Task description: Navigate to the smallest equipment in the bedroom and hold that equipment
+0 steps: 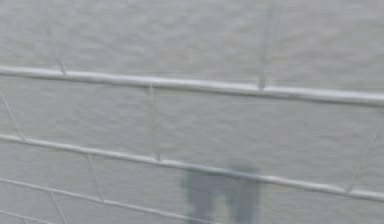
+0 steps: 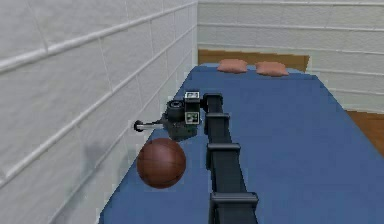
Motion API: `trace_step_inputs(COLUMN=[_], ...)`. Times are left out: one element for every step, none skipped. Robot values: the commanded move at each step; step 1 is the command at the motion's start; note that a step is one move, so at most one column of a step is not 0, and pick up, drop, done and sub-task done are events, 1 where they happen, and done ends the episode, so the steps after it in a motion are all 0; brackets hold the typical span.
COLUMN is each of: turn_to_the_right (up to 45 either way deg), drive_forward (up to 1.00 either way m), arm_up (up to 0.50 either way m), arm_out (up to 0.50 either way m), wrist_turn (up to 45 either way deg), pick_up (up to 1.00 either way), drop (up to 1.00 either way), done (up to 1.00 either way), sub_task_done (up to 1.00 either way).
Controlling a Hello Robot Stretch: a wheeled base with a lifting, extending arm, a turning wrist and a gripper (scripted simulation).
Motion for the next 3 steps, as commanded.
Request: trace_step_inputs(turn_to_the_right=[0.0,0.0,0.0], drive_forward=[0.00,0.00,0.00], arm_up=[-0.30,0.00,0.10], arm_out=[0.00,0.00,0.00], wrist_turn=[0.0,0.0,0.0], pick_up=[0.00,1.00,0.00], drop=[0.00,0.00,0.00], done=[0.00,0.00,0.00], sub_task_done=[0.00,0.00,0.00])
